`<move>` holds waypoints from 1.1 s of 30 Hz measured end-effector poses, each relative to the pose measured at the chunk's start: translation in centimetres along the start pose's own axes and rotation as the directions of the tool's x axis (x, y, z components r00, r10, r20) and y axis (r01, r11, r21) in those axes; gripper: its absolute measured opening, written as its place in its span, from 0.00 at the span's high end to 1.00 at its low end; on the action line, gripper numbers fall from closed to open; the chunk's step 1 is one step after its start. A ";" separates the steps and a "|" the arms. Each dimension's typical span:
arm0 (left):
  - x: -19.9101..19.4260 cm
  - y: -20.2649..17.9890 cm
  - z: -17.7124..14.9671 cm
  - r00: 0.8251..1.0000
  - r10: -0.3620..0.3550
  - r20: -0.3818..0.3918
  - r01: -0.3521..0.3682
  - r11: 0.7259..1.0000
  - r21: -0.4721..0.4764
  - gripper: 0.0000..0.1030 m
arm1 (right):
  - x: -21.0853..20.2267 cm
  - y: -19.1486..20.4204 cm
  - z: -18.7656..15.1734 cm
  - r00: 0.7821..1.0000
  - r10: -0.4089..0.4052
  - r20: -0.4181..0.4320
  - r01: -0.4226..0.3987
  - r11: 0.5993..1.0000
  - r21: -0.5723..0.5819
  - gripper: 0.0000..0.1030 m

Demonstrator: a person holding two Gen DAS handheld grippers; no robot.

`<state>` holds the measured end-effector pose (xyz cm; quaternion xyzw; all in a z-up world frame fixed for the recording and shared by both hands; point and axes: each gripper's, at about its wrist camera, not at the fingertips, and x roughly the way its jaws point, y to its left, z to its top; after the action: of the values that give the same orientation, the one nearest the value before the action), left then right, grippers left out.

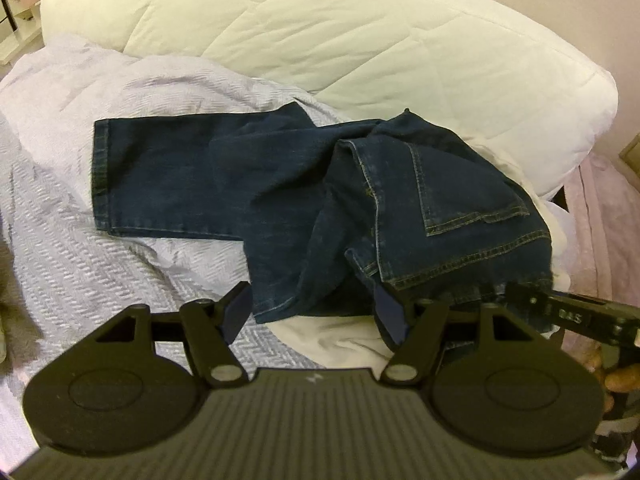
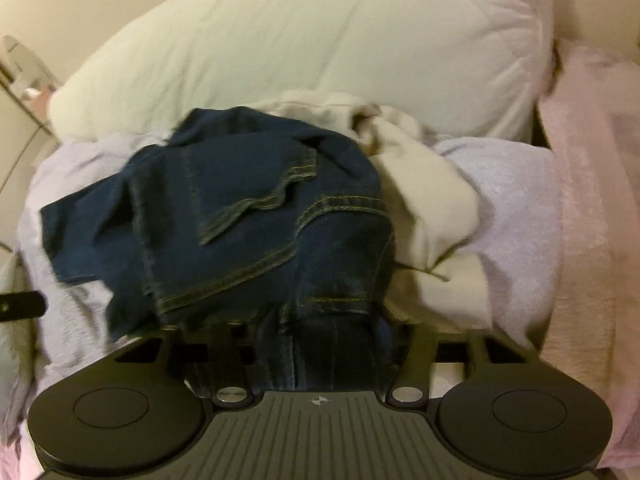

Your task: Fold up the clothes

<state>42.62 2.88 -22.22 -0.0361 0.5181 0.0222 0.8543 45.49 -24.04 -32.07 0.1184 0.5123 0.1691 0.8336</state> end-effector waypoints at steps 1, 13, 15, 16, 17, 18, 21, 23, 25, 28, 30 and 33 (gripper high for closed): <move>-0.2 0.2 -0.1 1.000 0.000 0.001 0.000 1.000 -0.010 0.37 | -0.6 0.1 -0.2 1.000 0.024 0.007 -0.024 1.000 0.007 0.78; -6.9 2.8 -3.1 0.994 0.047 0.095 -0.040 0.996 -0.079 0.37 | -4.6 3.6 -1.3 0.981 0.189 0.040 -0.190 0.981 0.023 0.83; -8.7 3.7 -4.4 0.991 0.064 0.115 -0.051 0.993 -0.108 0.37 | -6.7 4.9 -1.8 0.968 0.243 0.058 -0.244 0.970 0.009 0.84; -9.8 4.2 -5.2 0.989 0.073 0.126 -0.057 0.990 -0.125 0.38 | -7.9 5.6 -2.1 0.961 0.270 0.065 -0.270 0.963 0.002 0.84; -11.0 4.7 -6.0 0.987 0.080 0.139 -0.060 0.988 -0.142 0.38 | -9.1 6.2 -2.4 0.952 0.296 0.075 -0.296 0.955 0.000 0.84; -12.2 5.3 -6.9 0.985 0.087 0.152 -0.062 0.985 -0.160 0.38 | -10.7 7.0 -2.8 0.940 0.328 0.089 -0.329 0.944 -0.001 0.84; -15.8 6.9 -9.5 0.975 0.110 0.193 -0.068 0.976 -0.209 0.38 | -15.8 10.2 -3.4 0.885 0.445 0.136 -0.441 0.896 -0.059 0.84; -18.7 8.3 -11.6 0.964 0.135 0.229 -0.077 0.966 -0.247 0.38 | -19.2 12.9 -3.7 0.835 0.527 0.160 -0.515 0.850 -0.111 0.85; -21.8 9.7 -14.0 0.949 0.167 0.267 -0.083 0.950 -0.300 0.38 | -22.4 15.8 -3.9 0.779 0.603 0.174 -0.580 0.797 -0.167 0.85; -27.1 12.6 -18.9 0.921 0.223 0.318 -0.082 0.912 -0.402 0.38 | -26.7 21.0 -4.8 0.702 0.695 0.158 -0.648 0.715 -0.264 0.86; -30.5 14.4 -22.3 0.902 0.265 0.341 -0.085 0.882 -0.463 0.38 | -29.5 25.2 -6.3 0.654 0.746 0.121 -0.678 0.650 -0.343 0.87; -35.8 16.9 -28.4 0.864 0.350 0.361 -0.109 0.832 -0.545 0.38 | -32.2 31.1 -9.4 0.598 0.799 0.059 -0.722 0.570 -0.393 0.87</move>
<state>-0.33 17.27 -4.24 -0.1886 0.2841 0.2707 0.9003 18.63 -8.33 1.45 0.2064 0.2739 0.5811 0.7380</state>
